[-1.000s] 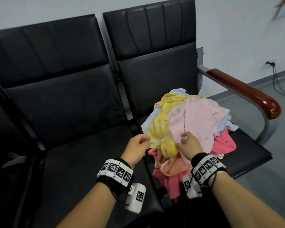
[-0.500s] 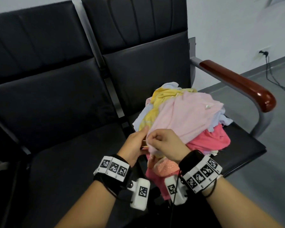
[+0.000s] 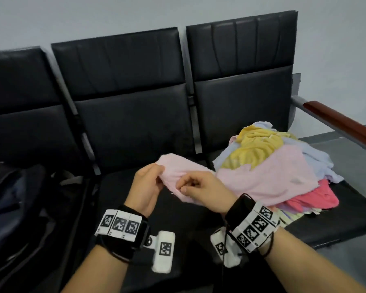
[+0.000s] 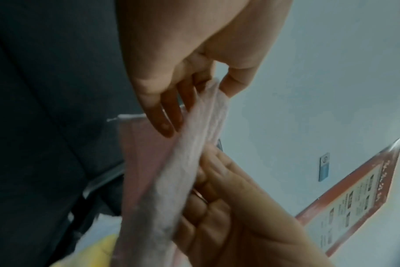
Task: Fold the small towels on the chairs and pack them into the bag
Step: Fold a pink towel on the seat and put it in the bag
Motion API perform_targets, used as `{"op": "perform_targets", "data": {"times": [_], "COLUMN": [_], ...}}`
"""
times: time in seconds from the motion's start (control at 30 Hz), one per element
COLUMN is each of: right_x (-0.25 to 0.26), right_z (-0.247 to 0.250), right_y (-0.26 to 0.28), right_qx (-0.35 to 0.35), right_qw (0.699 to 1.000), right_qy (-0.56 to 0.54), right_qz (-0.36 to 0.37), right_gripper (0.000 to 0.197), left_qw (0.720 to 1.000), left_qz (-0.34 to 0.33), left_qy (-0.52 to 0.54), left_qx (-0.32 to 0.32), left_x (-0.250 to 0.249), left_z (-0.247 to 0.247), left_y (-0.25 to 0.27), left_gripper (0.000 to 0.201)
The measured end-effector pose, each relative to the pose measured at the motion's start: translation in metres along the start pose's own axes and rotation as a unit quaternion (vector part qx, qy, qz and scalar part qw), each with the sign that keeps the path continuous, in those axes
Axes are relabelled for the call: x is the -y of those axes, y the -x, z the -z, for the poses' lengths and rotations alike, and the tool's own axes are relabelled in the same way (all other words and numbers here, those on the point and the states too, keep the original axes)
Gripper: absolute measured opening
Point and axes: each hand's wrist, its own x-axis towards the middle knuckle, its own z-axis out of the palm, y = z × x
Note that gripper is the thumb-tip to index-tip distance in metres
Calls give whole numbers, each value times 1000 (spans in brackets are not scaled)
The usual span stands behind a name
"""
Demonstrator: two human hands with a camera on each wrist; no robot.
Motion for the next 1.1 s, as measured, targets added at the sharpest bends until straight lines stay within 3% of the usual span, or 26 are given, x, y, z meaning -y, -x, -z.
{"op": "perform_targets", "data": {"times": [0.2, 0.33, 0.43, 0.57, 0.73, 0.9, 1.1], "right_x": [53, 76, 91, 100, 99, 98, 94], "right_z": [-38, -84, -120, -158, -175, -174, -171], "right_y": [-20, -30, -34, -35, -36, -38, -31], "right_qx": [-5, -15, 54, 114, 86, 48, -4], "right_qw": [999, 993, 975, 964, 967, 968, 974], "right_qy": [-32, 51, 118, 147, 177, 196, 175], "right_qz": [43, 103, 179, 192, 165, 152, 145], "right_gripper": [20, 42, 52, 28, 8, 9, 3], "left_qw": [996, 987, 973, 954, 929, 914, 884], "left_qz": [-84, -115, -129, -140, -167, -182, -197], "left_qy": [-32, -113, -191, -263, -328, -361, -423], "left_qx": [-25, -26, -18, -15, -34, -22, -29], "left_x": [-37, -48, -55, -58, -55, -49, -47], "left_z": [76, 117, 137, 158, 168, 162, 153], "left_y": [45, 79, 102, 125, 132, 132, 127], "left_gripper": [34, 45, 43, 28, 42, 24, 24]}}
